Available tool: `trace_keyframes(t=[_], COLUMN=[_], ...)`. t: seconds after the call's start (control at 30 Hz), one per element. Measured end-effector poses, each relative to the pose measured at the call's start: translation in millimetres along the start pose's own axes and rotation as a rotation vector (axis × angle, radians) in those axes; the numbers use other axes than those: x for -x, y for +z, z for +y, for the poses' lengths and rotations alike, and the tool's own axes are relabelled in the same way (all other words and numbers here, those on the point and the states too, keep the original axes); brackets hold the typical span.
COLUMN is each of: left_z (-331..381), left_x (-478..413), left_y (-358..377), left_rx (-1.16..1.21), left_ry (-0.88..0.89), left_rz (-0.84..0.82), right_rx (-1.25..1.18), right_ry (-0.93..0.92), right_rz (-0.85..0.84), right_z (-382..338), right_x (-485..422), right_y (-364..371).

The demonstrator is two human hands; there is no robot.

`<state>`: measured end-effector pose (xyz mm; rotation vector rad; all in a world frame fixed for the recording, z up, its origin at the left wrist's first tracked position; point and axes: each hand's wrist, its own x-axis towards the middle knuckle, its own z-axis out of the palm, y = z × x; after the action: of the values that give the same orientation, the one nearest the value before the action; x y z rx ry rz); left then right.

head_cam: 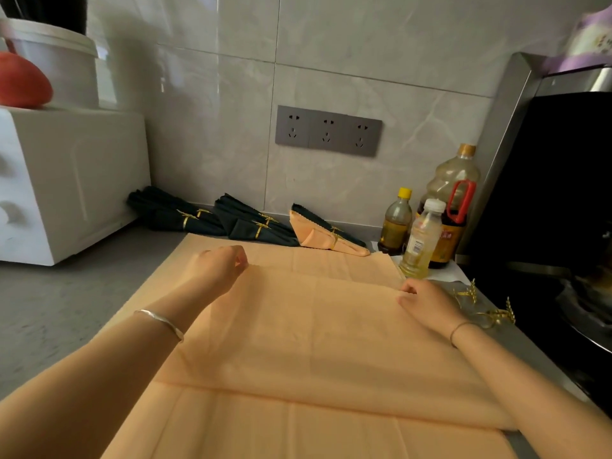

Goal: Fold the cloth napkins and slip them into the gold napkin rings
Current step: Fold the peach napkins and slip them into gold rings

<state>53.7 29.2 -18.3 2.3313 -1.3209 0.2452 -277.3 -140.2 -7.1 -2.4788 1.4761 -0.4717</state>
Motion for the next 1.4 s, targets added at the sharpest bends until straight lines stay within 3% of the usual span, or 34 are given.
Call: trace_keyframes(t=[0.23, 0.37, 0.5, 0.67, 0.97, 1.13, 1.23, 1.3, 1.4], left_z=[-11.6, 8.2, 42.2, 47.7, 51.6, 63.0, 66.5, 73.6, 88.1], left_x=[-6.5, 25.5, 88.6, 144.6, 161.9, 189.6, 200.5, 196.4, 177.8], left_y=[20.0, -2.7, -47.3, -56.8, -44.4, -52.3, -61.2, -59.9, -46.5], left_rx=[-0.057, -0.008, 0.088, -0.067, -0.318, -0.301, -0.143, 0.032, -0.009], left_ry=[-0.002, 0.214, 0.443, 0.601, 0.581, 0.518, 0.433, 0.331, 0.23], left_rz=[-0.066, -0.14, -0.548, -0.562, -0.532, -0.523, -0.535, -0.458, -0.352], right_rx=[0.068, 0.115, -0.118, -0.028, 0.17, 0.233, 0.089, -0.089, -0.113], right_ry=[0.005, -0.23, -0.438, -0.58, -0.613, -0.567, -0.515, -0.463, -0.378], right_rz=[0.042, 0.059, -0.11, -0.293, -0.175, -0.247, -0.219, -0.137, -0.103], right_z=[-5.4, -20.6, -45.4, -59.3, -60.9, -60.4, -64.6, -78.1, -113.6], right_x=[-4.0, 29.7, 91.9, 145.7, 158.0, 182.5, 188.2, 182.0, 163.5], right_y=[8.2, -1.9, -5.5, 0.6, 9.4, -4.2, -5.1, 1.2, 15.8])
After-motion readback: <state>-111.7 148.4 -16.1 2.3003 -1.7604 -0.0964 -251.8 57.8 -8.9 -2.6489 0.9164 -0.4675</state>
